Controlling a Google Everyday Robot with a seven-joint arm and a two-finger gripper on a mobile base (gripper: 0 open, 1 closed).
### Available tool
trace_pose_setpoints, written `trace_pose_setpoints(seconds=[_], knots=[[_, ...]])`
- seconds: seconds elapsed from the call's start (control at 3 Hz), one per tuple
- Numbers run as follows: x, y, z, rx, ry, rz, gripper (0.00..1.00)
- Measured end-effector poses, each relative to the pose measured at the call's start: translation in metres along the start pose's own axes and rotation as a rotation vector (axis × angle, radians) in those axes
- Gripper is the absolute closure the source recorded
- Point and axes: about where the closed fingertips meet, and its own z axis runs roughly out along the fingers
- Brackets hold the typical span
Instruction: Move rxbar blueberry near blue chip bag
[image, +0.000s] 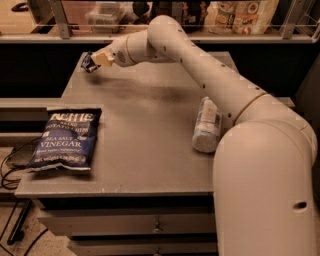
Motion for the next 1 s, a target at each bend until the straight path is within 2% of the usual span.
trace_pose_setpoints(seconds=[0.33,0.67,1.0], knots=[[-0.007,0.037,-0.02,-0.133,0.042,-0.018,1.0],[0.004,0.049,-0.018,-0.18,0.076,-0.017,1.0],[0.005,0.052,-0.015,-0.188,0.078,-0.014,1.0]])
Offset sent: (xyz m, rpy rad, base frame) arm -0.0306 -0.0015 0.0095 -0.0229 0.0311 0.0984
